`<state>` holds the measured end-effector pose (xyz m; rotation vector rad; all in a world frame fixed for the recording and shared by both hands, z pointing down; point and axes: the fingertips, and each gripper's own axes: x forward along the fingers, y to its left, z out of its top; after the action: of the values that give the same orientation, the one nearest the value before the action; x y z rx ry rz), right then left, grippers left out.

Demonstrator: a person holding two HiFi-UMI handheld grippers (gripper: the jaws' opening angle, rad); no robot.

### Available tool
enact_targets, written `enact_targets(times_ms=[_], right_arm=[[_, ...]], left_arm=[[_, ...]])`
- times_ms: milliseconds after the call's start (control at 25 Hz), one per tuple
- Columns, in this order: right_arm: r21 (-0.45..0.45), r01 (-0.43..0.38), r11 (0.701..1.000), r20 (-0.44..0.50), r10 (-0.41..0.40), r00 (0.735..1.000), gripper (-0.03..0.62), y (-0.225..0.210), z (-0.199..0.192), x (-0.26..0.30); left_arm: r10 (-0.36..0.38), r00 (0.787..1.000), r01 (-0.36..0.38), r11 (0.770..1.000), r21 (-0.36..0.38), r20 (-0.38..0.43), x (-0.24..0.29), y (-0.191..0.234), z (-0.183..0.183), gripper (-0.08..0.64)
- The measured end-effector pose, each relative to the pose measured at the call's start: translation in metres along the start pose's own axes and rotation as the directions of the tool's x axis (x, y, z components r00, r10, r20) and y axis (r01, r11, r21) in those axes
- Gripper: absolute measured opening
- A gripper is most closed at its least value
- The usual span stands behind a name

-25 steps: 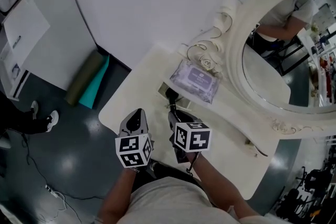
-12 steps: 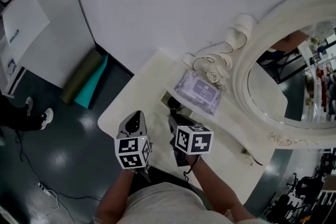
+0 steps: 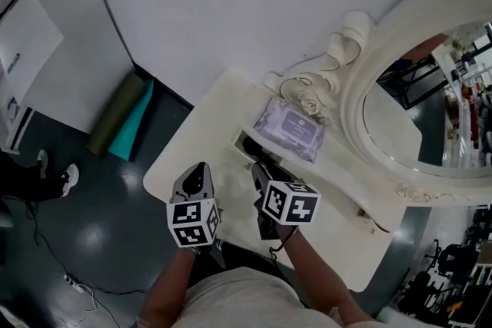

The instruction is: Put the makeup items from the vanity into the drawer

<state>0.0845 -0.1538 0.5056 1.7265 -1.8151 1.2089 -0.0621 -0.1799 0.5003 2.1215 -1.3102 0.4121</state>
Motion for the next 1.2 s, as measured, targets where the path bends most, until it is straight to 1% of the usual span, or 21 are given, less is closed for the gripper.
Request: enact_targets(times_ms=[280,600,840,960,1040,1200], right_arm=[[0.034,0.026,0.999,0.028,-0.027,0.999,0.155,-0.004,-0.004,-0.010],[0.053,0.003,0.999,0.074,-0.007,0.997,0.153,0.005,-0.005,-0.018],[0.071,0.013,0.997,0.117,-0.022,0.993,0.147,0.007,-0.005,-0.032],[0.086,0.022,0.996,0.145,-0.034,0.989,0.132,0.008,-0.004,-0.040],[0.110,0.024,0.994,0.168,-0.042,0.985,0.107,0.007,-0.004,-0.046],[0.161,0.026,0.987,0.226,-0.063,0.972,0.087,0.008,-0.002,-0.061]], left_arm=[[-0.034,0.999,0.034,0.999,0.023,-0.010,-0.002,-0.007,0.000,0.005],[-0.057,0.998,0.057,0.998,0.042,-0.001,-0.012,-0.008,0.003,0.003],[-0.079,0.997,0.077,0.995,0.070,0.014,-0.023,-0.012,0.010,0.003],[-0.097,0.995,0.095,0.991,0.090,0.021,-0.030,-0.016,0.014,0.003],[-0.114,0.993,0.111,0.988,0.109,0.021,-0.036,-0.019,0.014,0.003],[-0.150,0.989,0.146,0.976,0.159,0.012,-0.048,-0.025,0.014,0.004]])
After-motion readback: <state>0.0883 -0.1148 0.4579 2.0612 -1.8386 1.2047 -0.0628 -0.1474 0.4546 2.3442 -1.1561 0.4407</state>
